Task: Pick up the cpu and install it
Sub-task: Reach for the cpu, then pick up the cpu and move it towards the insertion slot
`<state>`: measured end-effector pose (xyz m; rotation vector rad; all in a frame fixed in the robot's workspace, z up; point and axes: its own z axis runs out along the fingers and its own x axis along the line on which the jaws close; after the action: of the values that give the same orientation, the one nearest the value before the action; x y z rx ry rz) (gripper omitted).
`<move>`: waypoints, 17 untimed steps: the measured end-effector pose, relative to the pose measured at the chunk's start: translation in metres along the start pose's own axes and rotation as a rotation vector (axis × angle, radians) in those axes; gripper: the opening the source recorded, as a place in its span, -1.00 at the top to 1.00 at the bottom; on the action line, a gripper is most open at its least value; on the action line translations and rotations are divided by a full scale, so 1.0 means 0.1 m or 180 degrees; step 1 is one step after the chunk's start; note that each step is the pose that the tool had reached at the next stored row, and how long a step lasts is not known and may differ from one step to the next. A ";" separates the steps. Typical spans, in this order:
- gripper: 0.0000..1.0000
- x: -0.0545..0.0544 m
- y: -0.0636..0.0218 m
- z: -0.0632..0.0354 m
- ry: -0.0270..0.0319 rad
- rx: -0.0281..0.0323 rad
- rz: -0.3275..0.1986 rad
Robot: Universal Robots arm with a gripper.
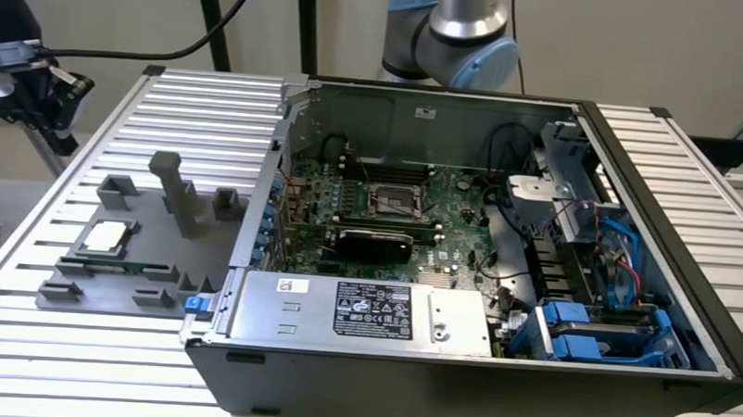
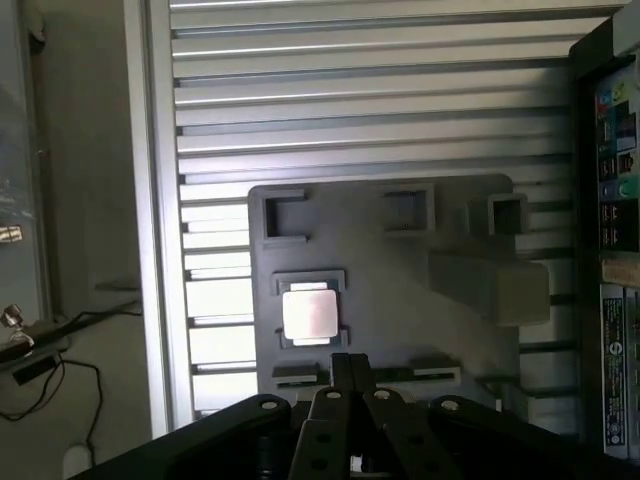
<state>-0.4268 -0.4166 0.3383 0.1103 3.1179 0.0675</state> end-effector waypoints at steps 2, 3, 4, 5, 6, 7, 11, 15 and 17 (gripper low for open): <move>0.79 0.05 -0.005 0.020 0.0005 0.0000 0.0000; 0.79 0.06 -0.006 0.025 0.0008 0.0000 0.0000; 0.79 0.06 -0.006 0.024 0.0010 0.0001 0.0000; 0.79 0.06 -0.005 0.024 0.0010 0.0001 0.0000; 0.79 0.06 -0.005 0.024 0.0010 0.0001 0.0000; 0.79 0.06 -0.005 0.024 0.0010 0.0001 0.0000; 0.79 0.06 -0.005 0.024 0.0010 0.0001 0.0000; 0.79 0.06 -0.005 0.025 0.0010 0.0001 0.0000; 0.76 0.06 -0.005 0.024 0.0010 0.0001 0.0000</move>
<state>-0.4326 -0.4166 0.3357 0.1105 3.1211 0.0673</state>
